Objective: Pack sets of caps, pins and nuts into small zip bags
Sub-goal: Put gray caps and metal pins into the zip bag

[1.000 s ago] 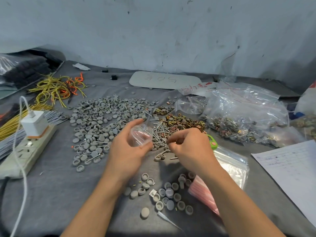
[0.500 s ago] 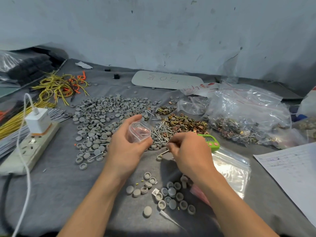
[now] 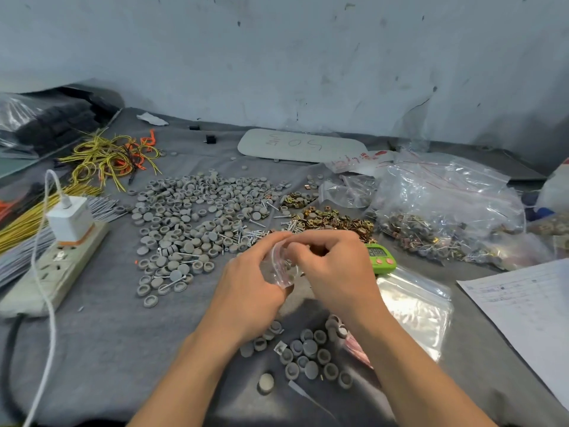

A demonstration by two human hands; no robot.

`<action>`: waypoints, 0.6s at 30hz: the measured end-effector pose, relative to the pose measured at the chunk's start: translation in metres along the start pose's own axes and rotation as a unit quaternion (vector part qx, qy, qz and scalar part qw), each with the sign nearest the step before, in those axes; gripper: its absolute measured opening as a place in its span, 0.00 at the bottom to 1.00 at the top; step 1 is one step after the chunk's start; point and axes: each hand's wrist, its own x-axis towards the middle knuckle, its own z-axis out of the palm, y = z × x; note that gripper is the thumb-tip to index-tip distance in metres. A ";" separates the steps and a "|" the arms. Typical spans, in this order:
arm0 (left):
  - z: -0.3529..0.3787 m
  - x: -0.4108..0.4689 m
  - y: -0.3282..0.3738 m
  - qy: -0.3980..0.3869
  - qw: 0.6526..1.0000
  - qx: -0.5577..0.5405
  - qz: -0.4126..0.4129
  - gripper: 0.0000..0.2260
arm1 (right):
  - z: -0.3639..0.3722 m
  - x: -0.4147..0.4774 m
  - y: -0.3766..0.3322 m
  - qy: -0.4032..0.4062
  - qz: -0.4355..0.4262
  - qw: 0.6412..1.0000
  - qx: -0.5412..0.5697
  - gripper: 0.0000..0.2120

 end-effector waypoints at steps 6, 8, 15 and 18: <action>-0.007 -0.001 0.003 0.025 0.999 -0.008 0.030 0.30 | -0.015 0.007 0.011 0.022 0.119 0.991 0.062 0.17; -0.009 0.001 0.005 -0.003 0.997 -0.076 0.029 0.29 | -0.015 0.007 0.012 -0.059 0.129 0.987 0.081 0.22; -0.009 0.003 0.012 -0.069 0.955 -0.287 0.022 0.17 | -0.006 -0.003 0.002 -0.109 0.074 0.959 0.251 0.13; -0.009 0.004 0.010 0.015 0.956 -0.292 -0.006 0.13 | -0.011 -0.002 0.003 -0.030 0.095 0.969 0.224 0.06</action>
